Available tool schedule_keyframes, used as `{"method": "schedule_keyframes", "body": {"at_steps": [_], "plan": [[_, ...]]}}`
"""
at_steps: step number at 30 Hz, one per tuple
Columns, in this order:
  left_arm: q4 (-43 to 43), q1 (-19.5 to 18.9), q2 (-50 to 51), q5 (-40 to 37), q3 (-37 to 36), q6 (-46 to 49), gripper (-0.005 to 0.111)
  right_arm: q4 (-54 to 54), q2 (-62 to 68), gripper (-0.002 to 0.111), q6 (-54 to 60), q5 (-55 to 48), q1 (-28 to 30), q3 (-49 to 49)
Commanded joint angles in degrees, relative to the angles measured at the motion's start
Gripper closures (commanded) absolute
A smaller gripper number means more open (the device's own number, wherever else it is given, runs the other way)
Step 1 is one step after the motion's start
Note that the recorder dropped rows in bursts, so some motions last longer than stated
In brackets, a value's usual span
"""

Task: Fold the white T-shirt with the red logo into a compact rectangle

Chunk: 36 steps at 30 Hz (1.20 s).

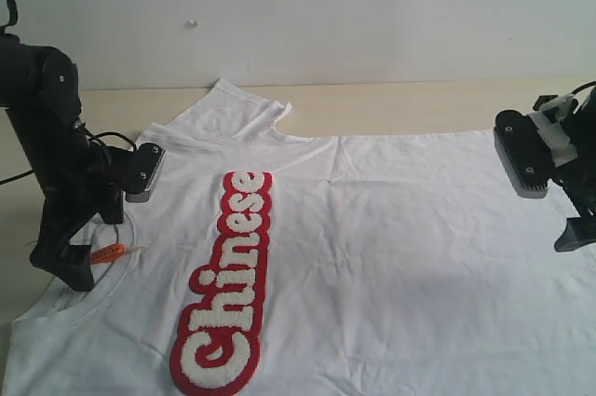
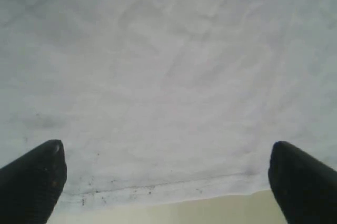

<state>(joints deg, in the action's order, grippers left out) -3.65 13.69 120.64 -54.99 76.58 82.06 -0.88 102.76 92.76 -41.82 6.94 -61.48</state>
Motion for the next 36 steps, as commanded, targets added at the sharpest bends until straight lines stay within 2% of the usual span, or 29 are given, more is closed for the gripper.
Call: {"method": "schedule_keyframes", "body": {"at_steps": [1,11,25,36], "plan": [[-1.48,-0.02,2.00,-0.46,0.10,-0.22,0.002,0.88,3.66,0.004,2.21,-2.74,1.06,-1.50],[-1.48,-0.02,2.13,-1.40,0.10,0.00,0.002,-1.28,11.21,0.004,0.48,-17.77,3.74,-8.49],[-2.88,-0.02,2.13,-1.69,0.10,-0.10,0.002,0.88,14.95,0.004,-7.27,-12.63,3.85,-8.63],[-5.06,-0.02,2.13,-1.68,0.10,-0.10,0.002,-1.14,18.24,0.004,-8.21,-10.94,3.85,-8.63]]}}
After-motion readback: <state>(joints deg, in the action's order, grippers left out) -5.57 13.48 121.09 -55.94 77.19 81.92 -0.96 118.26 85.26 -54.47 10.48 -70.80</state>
